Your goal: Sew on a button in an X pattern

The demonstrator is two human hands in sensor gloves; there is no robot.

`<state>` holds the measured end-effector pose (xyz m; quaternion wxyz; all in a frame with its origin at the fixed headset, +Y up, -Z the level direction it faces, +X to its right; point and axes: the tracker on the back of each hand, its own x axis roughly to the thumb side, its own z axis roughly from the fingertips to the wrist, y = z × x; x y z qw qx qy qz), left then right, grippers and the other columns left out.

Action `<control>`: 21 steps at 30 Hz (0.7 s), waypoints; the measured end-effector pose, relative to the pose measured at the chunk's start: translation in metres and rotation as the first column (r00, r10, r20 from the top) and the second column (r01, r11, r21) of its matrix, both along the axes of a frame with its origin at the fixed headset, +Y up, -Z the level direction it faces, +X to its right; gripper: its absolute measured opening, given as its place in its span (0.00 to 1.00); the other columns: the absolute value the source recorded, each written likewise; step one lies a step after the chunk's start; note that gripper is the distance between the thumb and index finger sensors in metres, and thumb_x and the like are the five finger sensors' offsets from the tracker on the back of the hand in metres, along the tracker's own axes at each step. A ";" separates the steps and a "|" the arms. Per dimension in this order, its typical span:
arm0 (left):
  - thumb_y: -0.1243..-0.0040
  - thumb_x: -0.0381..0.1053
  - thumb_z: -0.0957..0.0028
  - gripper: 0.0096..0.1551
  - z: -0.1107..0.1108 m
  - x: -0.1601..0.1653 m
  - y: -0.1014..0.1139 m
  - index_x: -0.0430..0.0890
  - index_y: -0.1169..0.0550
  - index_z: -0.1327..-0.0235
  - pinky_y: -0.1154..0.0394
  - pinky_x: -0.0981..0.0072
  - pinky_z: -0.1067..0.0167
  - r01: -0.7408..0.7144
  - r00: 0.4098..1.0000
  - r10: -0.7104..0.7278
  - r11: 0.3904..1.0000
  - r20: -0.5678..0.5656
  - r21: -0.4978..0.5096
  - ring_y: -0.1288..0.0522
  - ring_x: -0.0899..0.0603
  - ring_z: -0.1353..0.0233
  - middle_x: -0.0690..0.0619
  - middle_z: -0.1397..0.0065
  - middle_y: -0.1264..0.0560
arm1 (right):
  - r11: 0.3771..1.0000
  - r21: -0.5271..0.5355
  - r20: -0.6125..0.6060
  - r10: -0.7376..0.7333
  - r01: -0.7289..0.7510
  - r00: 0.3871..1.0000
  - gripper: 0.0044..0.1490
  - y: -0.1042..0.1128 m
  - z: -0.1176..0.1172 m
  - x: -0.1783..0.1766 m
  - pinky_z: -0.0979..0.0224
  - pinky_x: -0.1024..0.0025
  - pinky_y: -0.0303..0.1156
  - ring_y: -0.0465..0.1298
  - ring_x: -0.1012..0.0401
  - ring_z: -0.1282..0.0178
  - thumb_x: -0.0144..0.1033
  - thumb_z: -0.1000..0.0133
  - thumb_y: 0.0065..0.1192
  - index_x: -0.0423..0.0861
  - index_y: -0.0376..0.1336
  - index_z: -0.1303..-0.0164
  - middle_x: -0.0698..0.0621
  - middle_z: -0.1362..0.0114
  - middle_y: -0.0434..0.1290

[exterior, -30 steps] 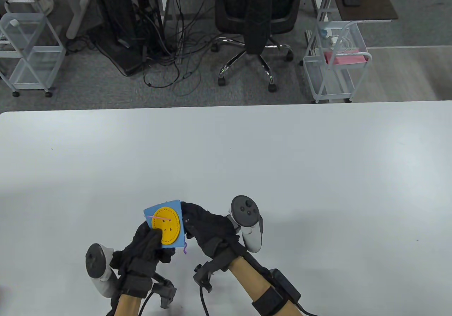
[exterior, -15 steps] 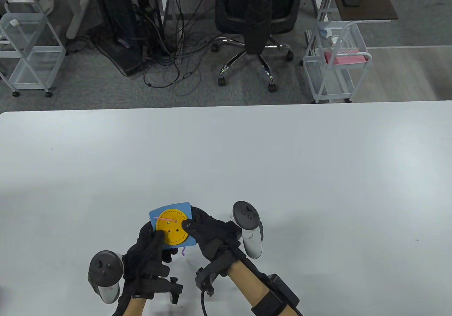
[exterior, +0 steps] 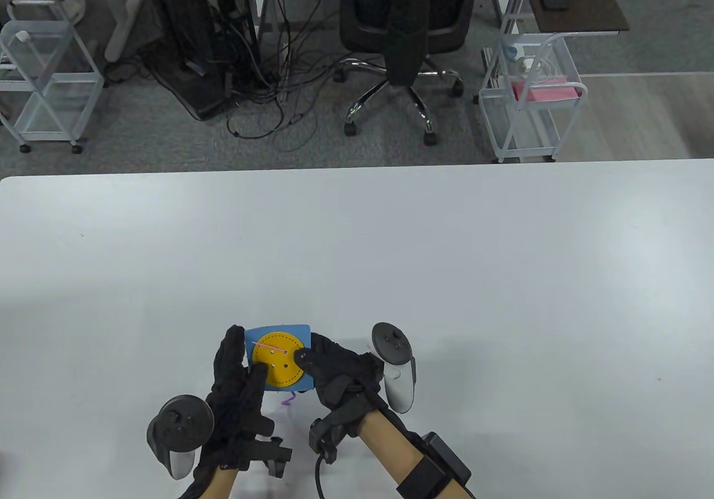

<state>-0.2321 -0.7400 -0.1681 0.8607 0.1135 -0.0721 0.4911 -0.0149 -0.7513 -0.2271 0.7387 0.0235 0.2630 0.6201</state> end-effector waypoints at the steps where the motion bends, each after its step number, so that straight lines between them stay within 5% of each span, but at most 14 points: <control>1: 0.51 0.41 0.35 0.37 0.000 0.000 0.001 0.43 0.53 0.19 0.39 0.26 0.35 0.017 1.000 -0.017 1.000 0.001 0.010 0.52 0.13 0.26 0.20 0.21 0.57 | 1.000 -0.004 0.001 -0.002 0.002 1.000 0.30 0.000 0.000 0.000 0.37 0.56 0.71 0.75 0.51 0.37 0.34 0.39 0.55 0.43 0.56 0.26 0.43 0.29 0.71; 6: 0.50 0.42 0.35 0.41 0.005 0.007 0.007 0.44 0.58 0.20 0.48 0.21 0.34 0.194 0.980 -0.190 0.977 -0.055 0.086 0.64 0.13 0.28 0.20 0.23 0.68 | 1.000 -0.019 0.009 -0.008 0.008 1.000 0.30 -0.002 0.001 0.000 0.37 0.56 0.71 0.74 0.51 0.37 0.33 0.39 0.54 0.43 0.56 0.26 0.43 0.29 0.71; 9: 0.49 0.41 0.36 0.38 0.008 0.011 0.010 0.42 0.53 0.20 0.50 0.21 0.35 0.259 0.964 -0.248 0.958 -0.099 0.121 0.65 0.13 0.28 0.21 0.24 0.68 | 1.000 -0.023 0.012 -0.013 0.014 1.000 0.30 -0.002 0.001 0.000 0.37 0.56 0.71 0.75 0.51 0.38 0.33 0.39 0.55 0.43 0.56 0.26 0.43 0.29 0.71; 14: 0.50 0.39 0.37 0.31 0.007 0.013 0.006 0.34 0.41 0.22 0.50 0.21 0.35 0.206 0.978 -0.200 0.973 -0.065 0.108 0.63 0.14 0.27 0.21 0.22 0.66 | 1.000 -0.022 0.016 -0.012 0.012 1.000 0.30 -0.003 0.003 -0.001 0.37 0.56 0.71 0.75 0.51 0.38 0.33 0.39 0.54 0.42 0.56 0.26 0.43 0.29 0.71; 21: 0.49 0.49 0.35 0.35 0.004 0.018 0.004 0.36 0.41 0.20 0.53 0.19 0.35 0.148 0.986 -0.155 0.983 0.068 0.108 0.66 0.15 0.27 0.23 0.21 0.66 | 1.000 -0.022 0.017 0.003 -0.003 1.000 0.30 -0.004 0.006 -0.002 0.38 0.56 0.71 0.75 0.51 0.39 0.33 0.39 0.54 0.42 0.56 0.26 0.43 0.30 0.71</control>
